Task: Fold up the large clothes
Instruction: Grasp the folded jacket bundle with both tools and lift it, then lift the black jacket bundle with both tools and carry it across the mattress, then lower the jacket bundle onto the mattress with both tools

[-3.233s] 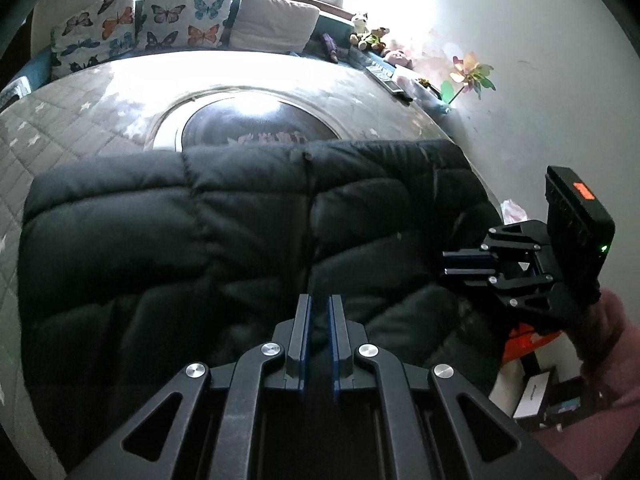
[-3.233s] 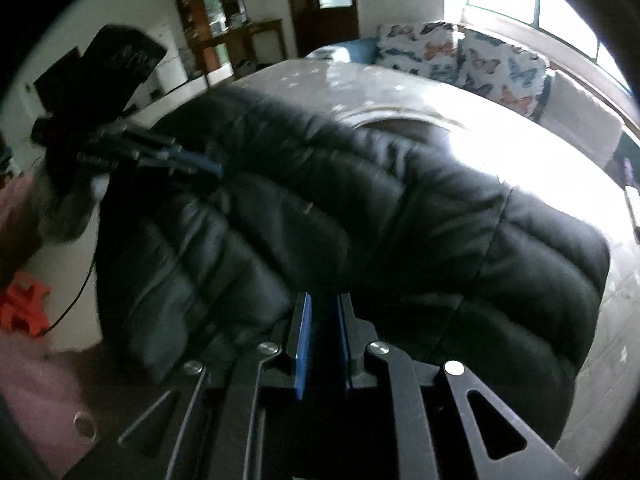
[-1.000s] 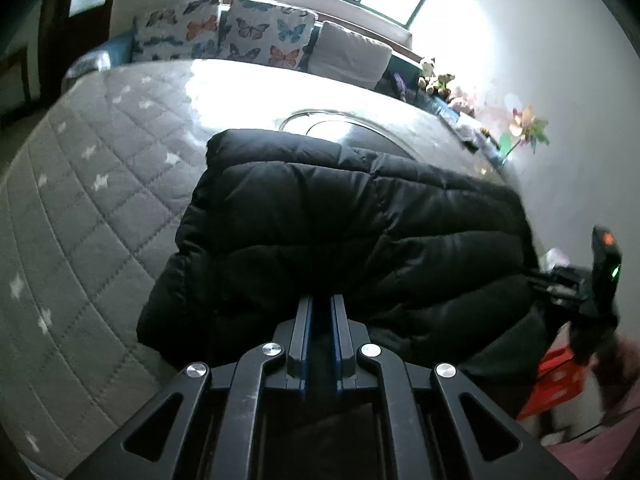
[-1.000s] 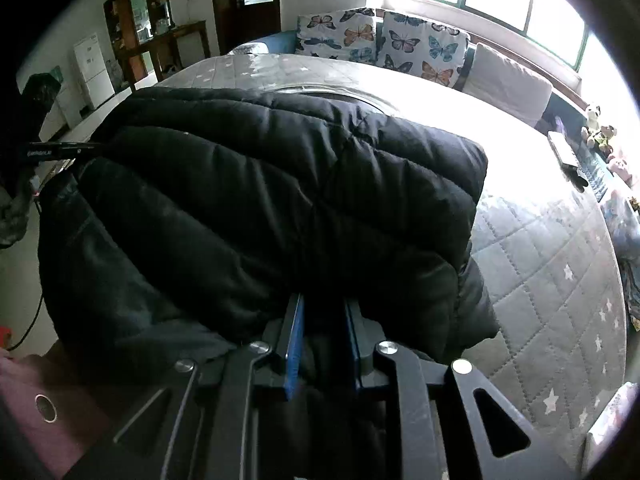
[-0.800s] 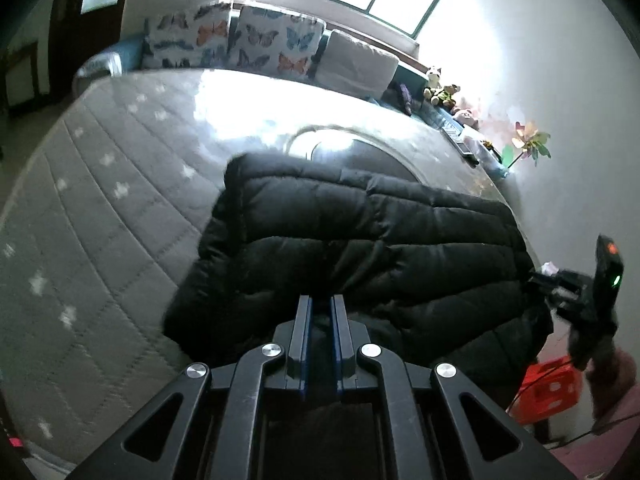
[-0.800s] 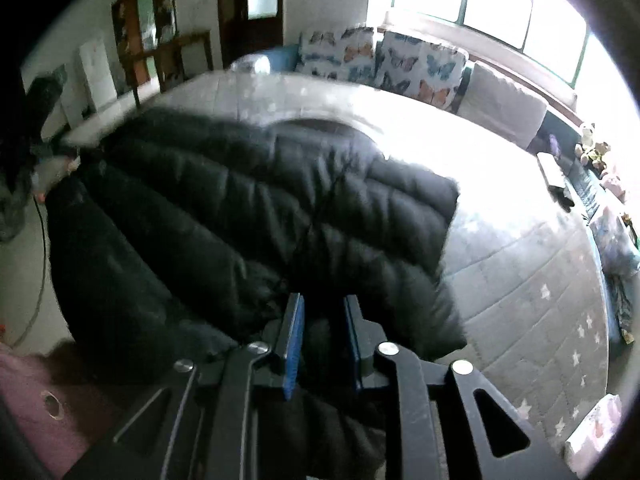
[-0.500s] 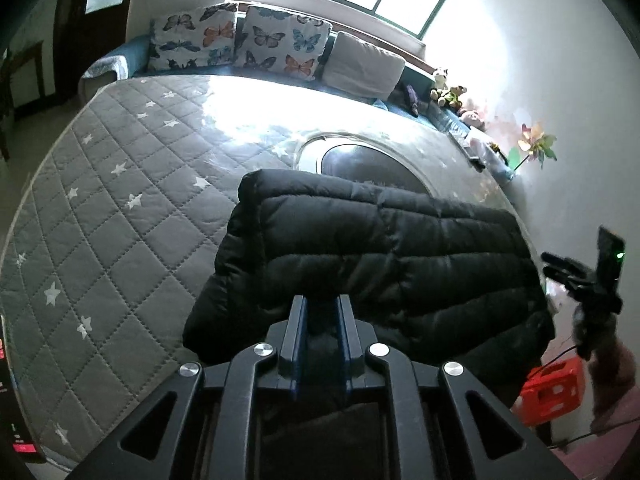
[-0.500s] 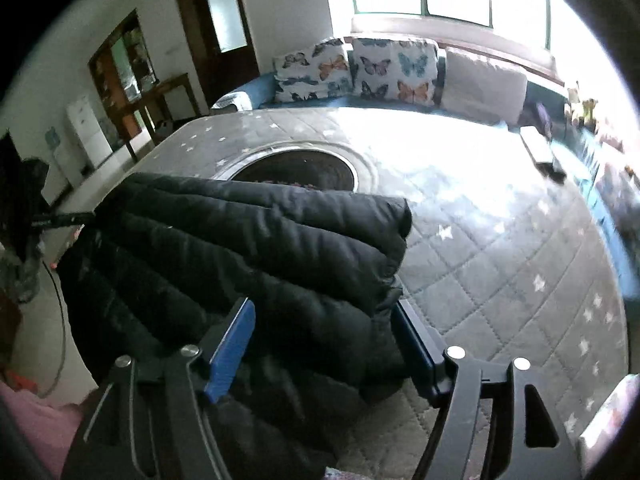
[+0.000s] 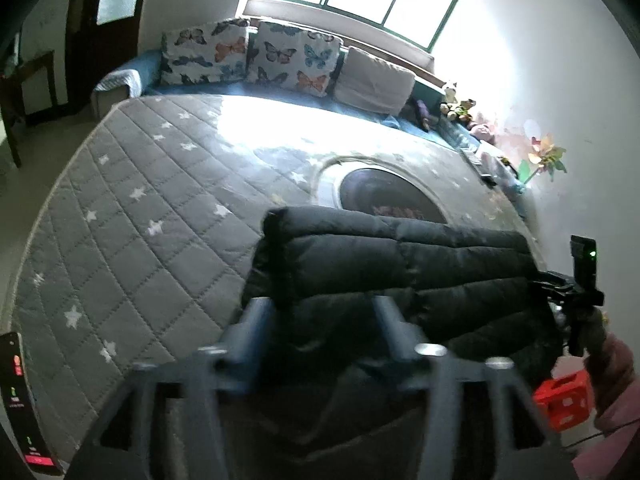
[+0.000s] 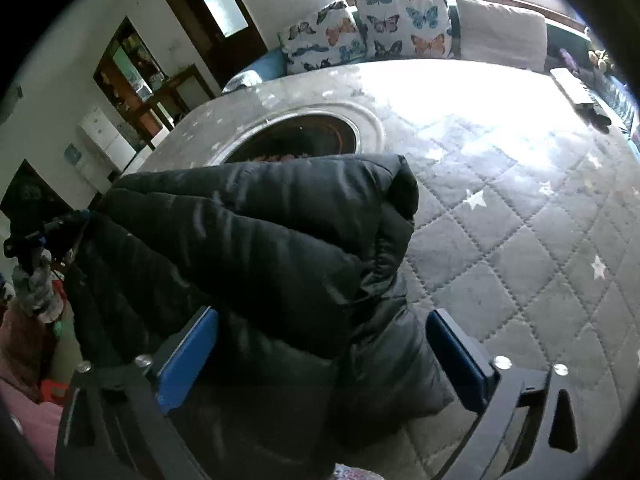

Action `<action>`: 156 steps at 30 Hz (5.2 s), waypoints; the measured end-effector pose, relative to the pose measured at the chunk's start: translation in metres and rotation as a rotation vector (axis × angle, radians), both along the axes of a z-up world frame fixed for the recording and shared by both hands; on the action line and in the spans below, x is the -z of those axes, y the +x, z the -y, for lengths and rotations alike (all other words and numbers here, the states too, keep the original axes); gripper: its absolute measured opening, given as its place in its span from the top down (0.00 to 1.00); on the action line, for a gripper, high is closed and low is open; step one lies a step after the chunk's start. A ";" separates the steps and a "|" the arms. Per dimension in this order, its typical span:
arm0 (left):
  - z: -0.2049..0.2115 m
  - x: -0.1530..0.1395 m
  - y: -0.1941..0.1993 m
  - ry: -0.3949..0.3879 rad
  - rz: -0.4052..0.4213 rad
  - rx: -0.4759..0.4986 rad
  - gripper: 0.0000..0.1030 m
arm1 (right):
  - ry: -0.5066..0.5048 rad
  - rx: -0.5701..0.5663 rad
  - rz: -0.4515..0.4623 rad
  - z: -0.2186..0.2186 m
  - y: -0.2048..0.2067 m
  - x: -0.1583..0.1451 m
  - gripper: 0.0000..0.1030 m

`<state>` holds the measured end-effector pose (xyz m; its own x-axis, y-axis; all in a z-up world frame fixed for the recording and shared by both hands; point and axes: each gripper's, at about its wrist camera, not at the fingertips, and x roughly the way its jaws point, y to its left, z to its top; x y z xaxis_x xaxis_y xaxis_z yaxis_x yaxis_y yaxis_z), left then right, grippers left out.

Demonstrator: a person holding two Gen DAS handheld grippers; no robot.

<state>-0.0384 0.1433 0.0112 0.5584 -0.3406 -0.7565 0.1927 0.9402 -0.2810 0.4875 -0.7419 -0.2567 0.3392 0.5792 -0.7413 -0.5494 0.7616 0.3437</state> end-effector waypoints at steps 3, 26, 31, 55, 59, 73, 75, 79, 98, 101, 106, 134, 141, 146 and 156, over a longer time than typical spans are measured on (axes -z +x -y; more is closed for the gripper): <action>-0.005 0.010 0.011 -0.004 -0.033 -0.007 0.33 | 0.042 -0.021 -0.059 0.002 0.008 0.009 0.00; -0.016 0.074 0.046 -0.060 -0.084 0.028 0.05 | 0.158 -0.046 -0.201 0.023 0.011 0.027 0.00; -0.022 0.084 0.049 -0.121 -0.101 0.037 0.02 | 0.163 -0.039 -0.205 0.024 0.008 0.027 0.00; -0.029 0.133 0.067 -0.360 -0.182 0.063 0.06 | 0.144 -0.055 -0.252 0.009 -0.011 0.021 0.00; -0.028 0.130 0.068 -0.357 -0.173 0.070 0.12 | 0.095 -0.068 -0.240 0.004 -0.023 0.017 0.00; -0.015 0.137 0.088 -0.361 -0.295 0.153 0.00 | 0.114 -0.065 -0.243 0.006 -0.011 0.029 0.00; -0.009 0.135 0.087 -0.343 -0.280 0.148 0.01 | 0.123 -0.045 -0.244 0.004 -0.014 0.028 0.00; 0.000 0.117 0.076 -0.306 -0.224 0.128 0.24 | 0.134 -0.013 -0.212 0.001 -0.027 0.017 0.07; 0.025 0.116 0.081 -0.203 -0.231 0.142 0.18 | 0.221 -0.056 -0.223 -0.002 -0.013 0.031 0.00; 0.022 0.122 0.088 -0.253 -0.239 0.105 0.20 | 0.231 -0.038 -0.213 -0.004 -0.014 0.030 0.01; 0.054 0.087 0.074 -0.076 -0.130 0.086 0.45 | 0.280 0.029 -0.190 0.000 -0.030 0.007 0.45; 0.373 -0.051 0.375 -0.177 -0.019 0.281 0.56 | 0.146 0.332 0.246 0.128 0.104 -0.118 0.59; 0.415 0.004 0.432 -0.096 -0.103 0.276 0.55 | 0.094 0.434 0.119 0.151 0.147 -0.058 0.55; 0.405 0.040 0.442 -0.079 -0.164 0.243 0.48 | 0.031 0.497 0.025 0.166 0.163 -0.027 0.43; 0.394 0.097 0.453 0.026 -0.166 0.183 0.25 | -0.156 0.534 0.009 0.148 0.162 -0.012 0.28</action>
